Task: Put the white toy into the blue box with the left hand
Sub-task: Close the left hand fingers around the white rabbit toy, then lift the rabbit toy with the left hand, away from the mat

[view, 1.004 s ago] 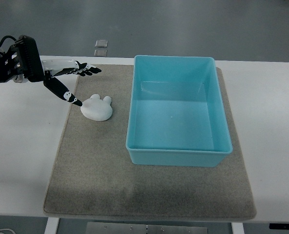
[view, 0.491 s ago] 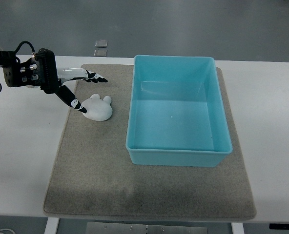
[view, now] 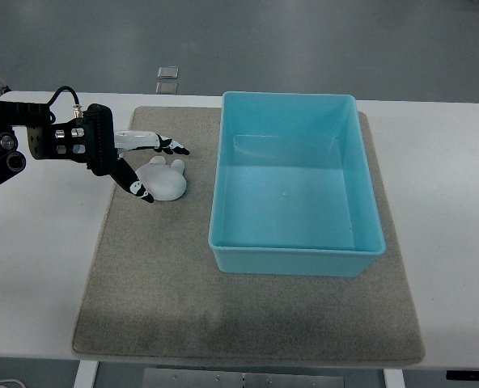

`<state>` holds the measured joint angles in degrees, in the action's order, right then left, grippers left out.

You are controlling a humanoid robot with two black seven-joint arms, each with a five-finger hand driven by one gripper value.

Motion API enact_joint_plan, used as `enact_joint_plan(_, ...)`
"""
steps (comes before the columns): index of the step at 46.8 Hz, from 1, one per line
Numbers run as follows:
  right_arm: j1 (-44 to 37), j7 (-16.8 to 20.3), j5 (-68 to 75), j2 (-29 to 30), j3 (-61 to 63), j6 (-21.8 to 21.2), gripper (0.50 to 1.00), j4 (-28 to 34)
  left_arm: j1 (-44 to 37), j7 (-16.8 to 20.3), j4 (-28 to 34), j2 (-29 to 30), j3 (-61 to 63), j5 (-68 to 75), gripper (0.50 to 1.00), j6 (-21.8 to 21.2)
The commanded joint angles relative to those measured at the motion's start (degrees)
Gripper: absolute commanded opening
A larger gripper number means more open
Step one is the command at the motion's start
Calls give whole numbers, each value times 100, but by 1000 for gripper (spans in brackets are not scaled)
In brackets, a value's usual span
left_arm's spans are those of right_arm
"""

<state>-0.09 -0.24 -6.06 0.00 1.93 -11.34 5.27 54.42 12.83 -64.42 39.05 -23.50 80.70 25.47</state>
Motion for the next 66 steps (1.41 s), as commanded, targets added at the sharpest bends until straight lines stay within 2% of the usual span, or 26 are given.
enact_joint_plan(1,0,-2,0,0,0,0,936,0,-1,0,0,-29,12,51,937,1)
enact_joint_plan(11,0,7,0,0,0,0,936,0,-10,0,9,-47,21,122,879,1)
enact_joint_plan(18,0,-2,0,0,0,0,936,0,-10,0,9,-47,91,130,874,1)
enact_joint_plan(24,0,-2,0,0,0,0,936,0,-10,0,9,-47,108,139,846,1)
enact_joint_plan(27,0,-2,0,0,0,0,936,0,-10,0,9,-47,117,148,795,1)
enact_joint_plan(30,0,7,0,0,0,0,936,0,-1,0,9,-47,117,148,705,1)
enact_joint_plan(34,0,7,0,0,0,0,936,0,-1,0,9,-47,117,148,662,1)
enact_joint_plan(37,0,-2,0,0,0,0,936,0,-1,0,9,-47,117,148,658,1)
enact_joint_plan(39,0,6,0,0,0,0,936,0,7,0,18,-47,117,148,628,-7)
enact_joint_plan(42,0,7,0,0,0,0,936,0,16,0,18,-47,117,148,619,-16)
enact_joint_plan(45,0,6,0,0,0,0,936,0,25,0,18,-47,117,148,555,-16)
enact_joint_plan(48,0,7,0,0,0,0,936,0,34,0,18,-38,117,148,540,-16)
enact_joint_plan(50,0,7,0,0,0,0,936,0,43,0,18,-38,117,148,500,-16)
enact_joint_plan(66,0,7,0,0,0,0,936,0,95,0,18,24,109,148,500,-25)
